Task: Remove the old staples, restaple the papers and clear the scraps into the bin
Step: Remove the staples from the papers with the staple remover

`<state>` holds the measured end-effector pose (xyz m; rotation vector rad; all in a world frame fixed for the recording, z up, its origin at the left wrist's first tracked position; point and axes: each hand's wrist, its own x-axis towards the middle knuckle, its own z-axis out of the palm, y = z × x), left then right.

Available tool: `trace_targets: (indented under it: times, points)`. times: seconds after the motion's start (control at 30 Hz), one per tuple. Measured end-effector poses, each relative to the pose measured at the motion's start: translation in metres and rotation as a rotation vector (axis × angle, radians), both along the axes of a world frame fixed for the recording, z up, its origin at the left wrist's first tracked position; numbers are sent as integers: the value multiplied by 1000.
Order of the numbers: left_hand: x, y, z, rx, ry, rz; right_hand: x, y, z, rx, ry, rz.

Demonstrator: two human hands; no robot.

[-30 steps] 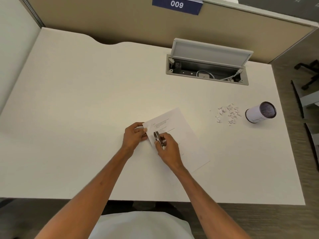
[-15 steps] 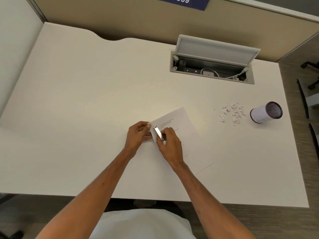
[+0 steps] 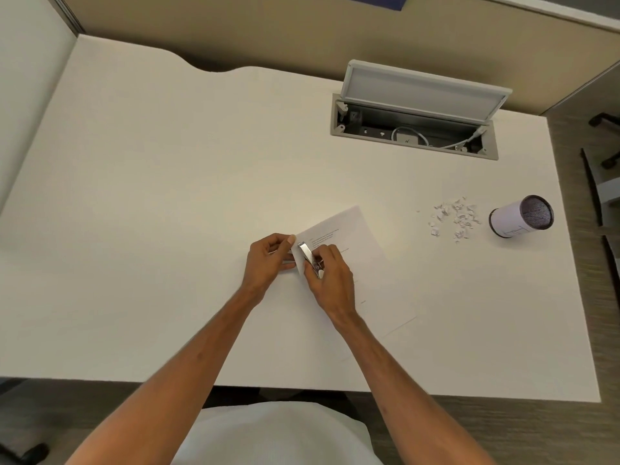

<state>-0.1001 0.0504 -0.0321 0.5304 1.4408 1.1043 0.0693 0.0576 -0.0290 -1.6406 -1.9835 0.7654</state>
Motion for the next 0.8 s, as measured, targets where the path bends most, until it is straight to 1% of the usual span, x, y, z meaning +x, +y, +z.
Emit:
trace_targets:
  times: [0.33,0.53,0.8]
  points:
    - [1,2,-4,-8,-4,13,-1,4,-9,10,30,40]
    - [3,7,-1,-9,-9,-12,-3,4,-12,14,15,16]
    - [7,10,-3,7,25,-3,0,7,-14,6,54,15]
